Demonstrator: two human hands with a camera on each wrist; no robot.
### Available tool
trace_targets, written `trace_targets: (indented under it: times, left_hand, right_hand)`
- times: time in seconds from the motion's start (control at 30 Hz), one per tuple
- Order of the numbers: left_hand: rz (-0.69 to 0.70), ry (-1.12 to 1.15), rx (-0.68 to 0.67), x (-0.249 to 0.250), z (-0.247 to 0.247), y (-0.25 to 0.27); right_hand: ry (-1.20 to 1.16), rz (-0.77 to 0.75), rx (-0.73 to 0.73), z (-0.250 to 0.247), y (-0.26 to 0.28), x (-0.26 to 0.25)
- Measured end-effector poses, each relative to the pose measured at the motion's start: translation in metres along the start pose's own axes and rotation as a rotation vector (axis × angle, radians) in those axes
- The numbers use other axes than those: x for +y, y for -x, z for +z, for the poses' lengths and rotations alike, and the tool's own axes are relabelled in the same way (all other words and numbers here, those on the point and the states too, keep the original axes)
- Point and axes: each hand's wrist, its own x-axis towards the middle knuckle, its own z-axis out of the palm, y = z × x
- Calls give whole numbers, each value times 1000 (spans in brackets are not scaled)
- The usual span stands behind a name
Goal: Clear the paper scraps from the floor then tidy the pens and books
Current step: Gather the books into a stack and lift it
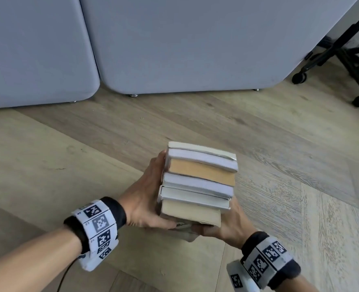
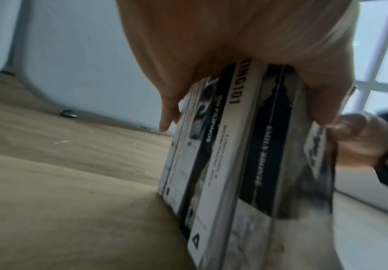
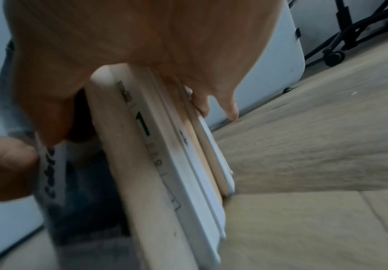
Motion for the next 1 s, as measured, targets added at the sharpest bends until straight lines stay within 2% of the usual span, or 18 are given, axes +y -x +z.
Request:
trace_targets:
  times: [0.07, 0.17, 0.33, 0.47, 0.67, 0.87, 1.0]
  left_hand:
    - [-14, 93, 26, 9, -8, -4]
    - [-89, 195, 76, 33, -24, -6]
    - [-214, 195, 100, 111, -51, 31]
    - [-241, 177, 106, 173, -79, 54]
    - [-222, 151, 68, 280, -144, 58]
    - [-216, 229, -32, 460, -218, 80]
    - [-107, 315, -149, 577, -242, 93]
  right_hand:
    - [-164, 27, 16, -10, -4, -9]
    - [-345, 119, -53, -32, -11, -40]
    - [-303, 240, -178, -73, 8, -113]
    - [-223, 269, -227, -106, 28, -177]
    - [-212, 265, -128, -174, 54, -285]
    - [-257, 310, 6, -279, 134, -449]
    - [-322, 384, 208, -336, 211, -545]
